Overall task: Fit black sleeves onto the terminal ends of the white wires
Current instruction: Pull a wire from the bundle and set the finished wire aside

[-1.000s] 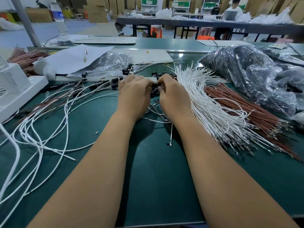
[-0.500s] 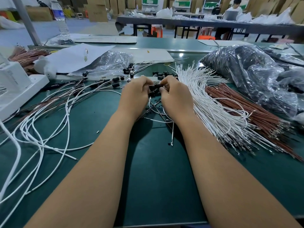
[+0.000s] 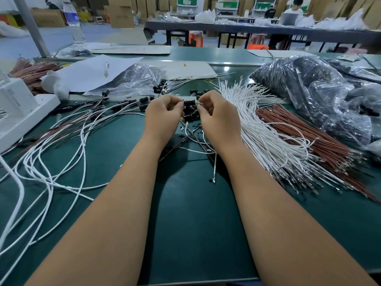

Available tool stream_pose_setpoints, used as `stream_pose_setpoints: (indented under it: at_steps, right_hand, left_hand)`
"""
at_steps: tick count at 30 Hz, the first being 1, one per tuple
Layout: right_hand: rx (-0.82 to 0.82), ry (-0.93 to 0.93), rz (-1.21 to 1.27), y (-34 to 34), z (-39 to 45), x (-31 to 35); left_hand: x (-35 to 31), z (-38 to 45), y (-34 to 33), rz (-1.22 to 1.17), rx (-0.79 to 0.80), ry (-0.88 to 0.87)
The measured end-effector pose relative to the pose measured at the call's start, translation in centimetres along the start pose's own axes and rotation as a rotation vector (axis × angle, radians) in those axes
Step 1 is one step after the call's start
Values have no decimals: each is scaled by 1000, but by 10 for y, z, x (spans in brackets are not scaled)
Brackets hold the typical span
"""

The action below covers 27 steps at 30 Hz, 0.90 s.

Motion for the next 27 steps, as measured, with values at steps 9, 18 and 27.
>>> stream_pose_setpoints:
  at_steps: [9, 18, 27]
  right_hand:
    - [-81, -1, 33, 7, 2, -1]
    - [-81, -41, 112, 7, 4, -5]
    - [-57, -43, 146, 5, 5, -7]
  left_hand:
    - [2, 0, 0, -115, 33, 53]
    - [-3, -1, -2, -121, 64, -26]
    - [-4, 1, -5, 117, 14, -126]
Point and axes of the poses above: each hand's wrist, its own z-axis towards the middle knuckle, its own y-axis out of the back of the hand, x = y × z, the point moved 6 cm from there along z, towards the middle knuckle
